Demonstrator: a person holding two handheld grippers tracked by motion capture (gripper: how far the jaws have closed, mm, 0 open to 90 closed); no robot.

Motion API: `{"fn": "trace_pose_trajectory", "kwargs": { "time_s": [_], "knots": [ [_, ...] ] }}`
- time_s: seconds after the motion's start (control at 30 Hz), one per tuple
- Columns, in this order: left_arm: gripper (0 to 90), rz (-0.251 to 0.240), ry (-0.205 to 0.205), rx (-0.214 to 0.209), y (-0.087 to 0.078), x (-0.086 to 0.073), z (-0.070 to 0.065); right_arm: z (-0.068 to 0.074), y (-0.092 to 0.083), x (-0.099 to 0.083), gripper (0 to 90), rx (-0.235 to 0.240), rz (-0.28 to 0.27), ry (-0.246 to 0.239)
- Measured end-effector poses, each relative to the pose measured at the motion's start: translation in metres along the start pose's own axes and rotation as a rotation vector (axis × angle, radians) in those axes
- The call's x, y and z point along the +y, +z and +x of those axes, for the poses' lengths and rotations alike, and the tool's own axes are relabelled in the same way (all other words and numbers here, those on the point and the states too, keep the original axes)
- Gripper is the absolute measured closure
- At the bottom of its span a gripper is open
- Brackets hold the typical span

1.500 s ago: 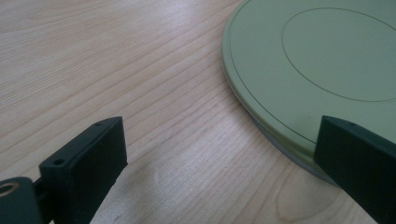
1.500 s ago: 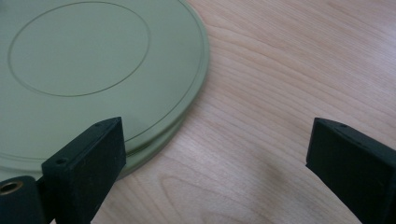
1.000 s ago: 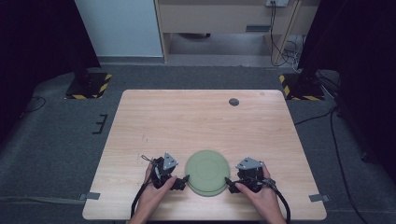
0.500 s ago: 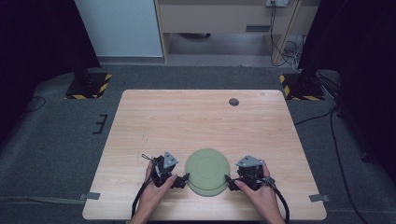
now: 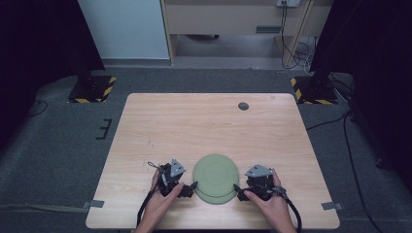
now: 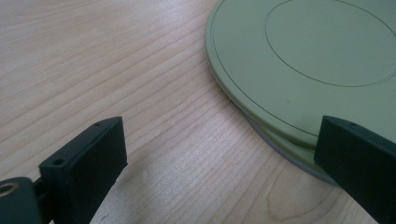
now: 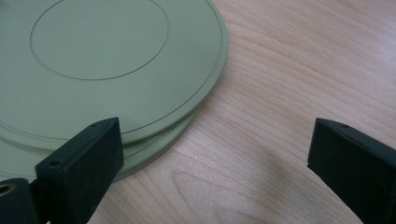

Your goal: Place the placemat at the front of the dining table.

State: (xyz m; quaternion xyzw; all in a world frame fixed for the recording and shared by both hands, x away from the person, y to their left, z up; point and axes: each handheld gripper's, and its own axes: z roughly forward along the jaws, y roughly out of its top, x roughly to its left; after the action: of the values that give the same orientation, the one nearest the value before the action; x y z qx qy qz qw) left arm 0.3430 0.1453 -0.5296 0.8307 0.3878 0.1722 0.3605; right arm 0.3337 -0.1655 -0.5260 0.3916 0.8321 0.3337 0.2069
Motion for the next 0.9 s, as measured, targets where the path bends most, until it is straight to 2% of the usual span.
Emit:
{"fn": "trace_pose_trajectory", "kwargs": {
  "time_s": [0.13, 0.37, 0.9],
  "knots": [
    [0.0, 0.001, -0.008, -0.008, 0.0023, 0.001, 0.0031, -0.0045, 0.0032, 0.0013, 0.8, -0.001, -0.001, 0.025],
    [0.0, 0.0, -0.003, 0.009, 0.0037, 0.0032, 0.0034, -0.0055, 0.0049, 0.0041, 0.9, -0.013, 0.001, 0.025],
    [0.0, 0.004, 0.009, 0.004, 0.0064, 0.0069, 0.0074, -0.0074, 0.0073, 0.0073, 0.7, -0.023, 0.004, 0.03]
  ]
}}
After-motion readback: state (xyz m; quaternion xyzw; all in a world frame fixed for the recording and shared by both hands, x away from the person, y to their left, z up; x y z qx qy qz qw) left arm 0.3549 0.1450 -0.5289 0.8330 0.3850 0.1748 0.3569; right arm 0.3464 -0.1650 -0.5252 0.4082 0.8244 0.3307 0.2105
